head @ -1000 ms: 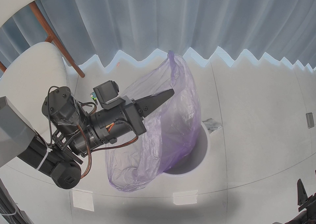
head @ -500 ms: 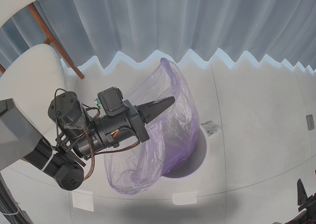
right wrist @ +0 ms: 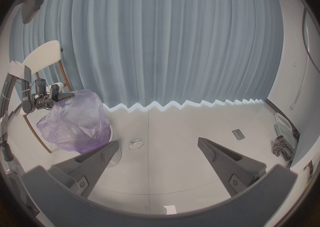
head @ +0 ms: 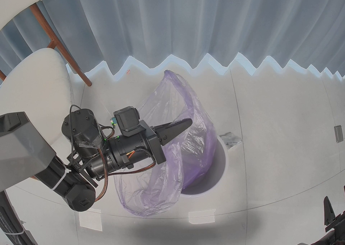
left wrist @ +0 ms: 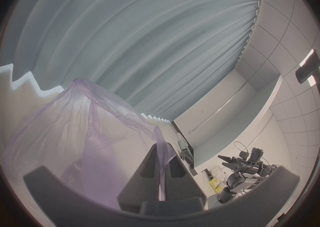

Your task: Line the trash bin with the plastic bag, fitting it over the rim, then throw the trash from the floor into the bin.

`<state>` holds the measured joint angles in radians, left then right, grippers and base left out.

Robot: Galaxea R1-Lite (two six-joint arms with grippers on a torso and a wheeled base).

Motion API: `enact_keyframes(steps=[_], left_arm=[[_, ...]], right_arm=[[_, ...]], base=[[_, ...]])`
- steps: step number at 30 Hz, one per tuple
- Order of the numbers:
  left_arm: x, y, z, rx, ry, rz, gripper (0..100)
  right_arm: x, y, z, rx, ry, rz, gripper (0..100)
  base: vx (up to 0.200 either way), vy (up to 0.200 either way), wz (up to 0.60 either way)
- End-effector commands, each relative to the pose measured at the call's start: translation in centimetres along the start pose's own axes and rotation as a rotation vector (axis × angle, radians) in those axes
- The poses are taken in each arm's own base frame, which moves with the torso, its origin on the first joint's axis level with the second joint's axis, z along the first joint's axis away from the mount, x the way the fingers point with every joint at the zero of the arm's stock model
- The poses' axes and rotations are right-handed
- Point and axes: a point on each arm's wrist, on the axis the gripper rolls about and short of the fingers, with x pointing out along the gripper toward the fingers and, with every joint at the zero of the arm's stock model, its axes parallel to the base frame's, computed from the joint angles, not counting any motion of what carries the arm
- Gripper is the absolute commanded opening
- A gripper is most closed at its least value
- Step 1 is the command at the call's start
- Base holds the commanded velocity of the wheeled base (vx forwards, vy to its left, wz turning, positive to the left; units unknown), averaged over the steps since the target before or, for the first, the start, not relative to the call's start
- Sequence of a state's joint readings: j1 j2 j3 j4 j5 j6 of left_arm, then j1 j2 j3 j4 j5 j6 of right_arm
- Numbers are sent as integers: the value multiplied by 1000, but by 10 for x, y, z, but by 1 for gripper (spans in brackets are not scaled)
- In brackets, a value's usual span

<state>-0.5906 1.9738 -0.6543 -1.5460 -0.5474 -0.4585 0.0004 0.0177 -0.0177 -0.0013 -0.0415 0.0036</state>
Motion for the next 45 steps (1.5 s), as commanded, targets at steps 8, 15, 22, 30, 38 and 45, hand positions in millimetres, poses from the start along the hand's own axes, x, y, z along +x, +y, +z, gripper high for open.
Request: enact_keyframes(steps=[8, 15, 22, 30, 38, 45], left_arm=[[0, -3, 0, 3, 2, -9, 0], [0, -5, 2, 4, -2, -15, 0], [0, -5, 2, 4, -2, -15, 0], [0, -6, -1, 2, 8, -15, 0], [0, -7, 0, 4, 5, -18, 0], [0, -7, 1, 7, 0, -17, 0]], right_arm=[[0, 1, -5, -36, -2, 26, 100], [0, 1, -5, -37, -4, 30, 100], [0, 1, -5, -40, -4, 27, 100], [0, 0, -5, -39, -4, 18, 100], [0, 0, -5, -22, -6, 0, 100], [0, 0, -4, -34, -11, 9, 100]], base=[[0, 0, 0], [0, 0, 0], [0, 0, 0], [0, 0, 0], [0, 0, 0], [0, 0, 0]])
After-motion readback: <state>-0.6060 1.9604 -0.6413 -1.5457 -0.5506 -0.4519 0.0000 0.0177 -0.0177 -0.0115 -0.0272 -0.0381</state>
